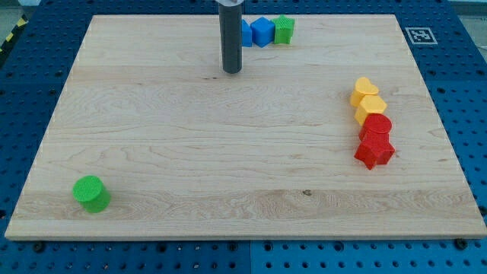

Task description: Point your arm to the bottom left

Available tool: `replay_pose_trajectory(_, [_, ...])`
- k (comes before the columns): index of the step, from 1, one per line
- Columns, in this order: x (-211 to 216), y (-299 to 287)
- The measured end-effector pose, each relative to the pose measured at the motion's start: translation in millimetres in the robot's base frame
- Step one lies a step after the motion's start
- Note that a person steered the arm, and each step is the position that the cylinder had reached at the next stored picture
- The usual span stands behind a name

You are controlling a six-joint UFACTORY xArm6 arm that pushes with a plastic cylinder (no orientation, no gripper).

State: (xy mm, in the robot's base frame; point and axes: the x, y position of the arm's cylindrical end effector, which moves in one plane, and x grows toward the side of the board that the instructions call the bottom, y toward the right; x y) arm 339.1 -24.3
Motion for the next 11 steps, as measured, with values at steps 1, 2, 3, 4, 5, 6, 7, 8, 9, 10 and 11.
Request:
replay_pose_trajectory(1, [0, 0])
replay_pose_trajectory(2, [0, 0])
replay_pose_trajectory(3, [0, 0])
replay_pose_trajectory(4, [0, 0])
replay_pose_trajectory(5, [26, 0])
replay_pose_trajectory(6, [55, 0])
replay_pose_trajectory(7, [81, -8])
replay_pose_trajectory(8, [109, -22])
replay_pose_trajectory(9, [141, -22])
replay_pose_trajectory(10, [177, -22])
replay_pose_trajectory(11, [205, -36])
